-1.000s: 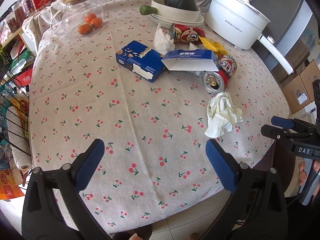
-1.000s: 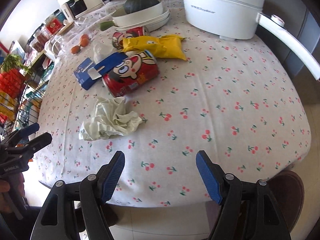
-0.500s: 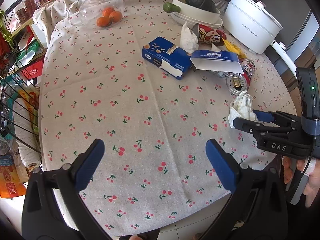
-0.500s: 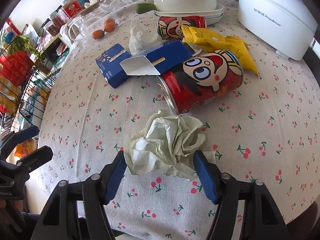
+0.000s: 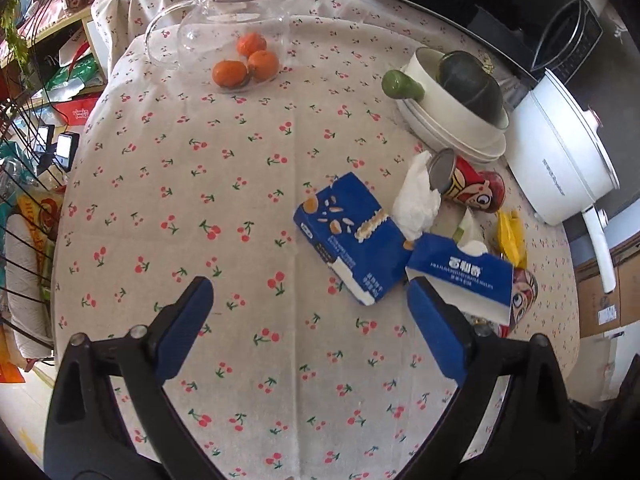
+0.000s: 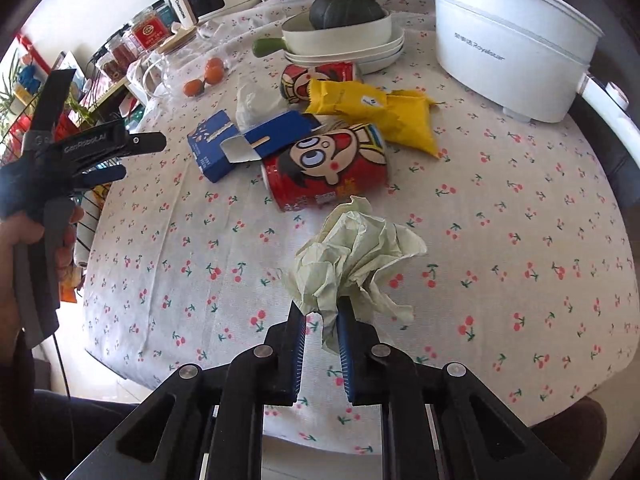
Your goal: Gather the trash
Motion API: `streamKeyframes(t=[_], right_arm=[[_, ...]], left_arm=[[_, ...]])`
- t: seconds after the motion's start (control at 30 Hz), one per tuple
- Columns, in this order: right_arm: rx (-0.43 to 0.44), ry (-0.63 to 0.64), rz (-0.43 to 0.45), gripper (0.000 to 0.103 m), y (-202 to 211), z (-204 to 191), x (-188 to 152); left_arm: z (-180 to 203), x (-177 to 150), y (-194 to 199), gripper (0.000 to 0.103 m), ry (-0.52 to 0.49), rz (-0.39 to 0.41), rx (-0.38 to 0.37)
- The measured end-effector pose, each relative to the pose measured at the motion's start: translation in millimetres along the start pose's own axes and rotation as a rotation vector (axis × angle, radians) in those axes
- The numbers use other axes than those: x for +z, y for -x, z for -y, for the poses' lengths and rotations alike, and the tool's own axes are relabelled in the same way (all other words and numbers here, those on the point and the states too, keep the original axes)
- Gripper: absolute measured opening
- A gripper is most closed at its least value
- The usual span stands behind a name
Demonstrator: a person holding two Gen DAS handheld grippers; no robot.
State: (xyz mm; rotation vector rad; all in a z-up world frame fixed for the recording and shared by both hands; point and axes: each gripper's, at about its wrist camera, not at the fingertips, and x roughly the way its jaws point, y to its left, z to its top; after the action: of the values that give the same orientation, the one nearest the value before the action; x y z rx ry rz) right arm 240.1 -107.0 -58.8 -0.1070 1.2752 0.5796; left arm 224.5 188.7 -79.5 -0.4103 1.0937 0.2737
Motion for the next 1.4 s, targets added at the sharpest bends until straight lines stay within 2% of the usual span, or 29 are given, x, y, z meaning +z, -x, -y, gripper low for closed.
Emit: streamKeyframes(t=[0.13, 0.27, 0.37, 0.47, 0.63, 0.8, 1.13, 1.4], right_arm=[[-0.008, -0.068, 0.012, 0.016, 13, 35, -3], [-0.012, -0.117, 0.022, 0.016, 24, 62, -6], [-0.009, -0.143, 0.036, 0.016, 33, 77, -7], [-0.013, -0.149, 0.041, 0.016, 39, 85, -10], [-0.026, -0.148, 0.022, 0.016, 40, 95, -19], [-0.034, -0.147, 0.04, 0.016, 54, 99, -31], [-0.042, -0.145, 0.08, 0.013, 81, 104, -60], [-0.055, -0.183, 0.096, 0.013, 101, 117, -93]], left_arm=[[18, 19, -29, 0.091, 0.025, -0.008, 0.057], [19, 26, -54, 0.084, 0.103, -0.042, 0.057], [20, 32, -64, 0.084, 0.121, -0.04, 0.092], [23, 35, -73, 0.081, 0.146, -0.05, 0.091], [32, 33, -78, 0.077, 0.087, -0.057, 0.137], [23, 20, -67, 0.068, 0.044, -0.063, 0.126], [-11, -14, -11, 0.068, 0.008, -0.003, 0.063], [8, -53, 35, 0.068, -0.128, 0.047, -0.017]])
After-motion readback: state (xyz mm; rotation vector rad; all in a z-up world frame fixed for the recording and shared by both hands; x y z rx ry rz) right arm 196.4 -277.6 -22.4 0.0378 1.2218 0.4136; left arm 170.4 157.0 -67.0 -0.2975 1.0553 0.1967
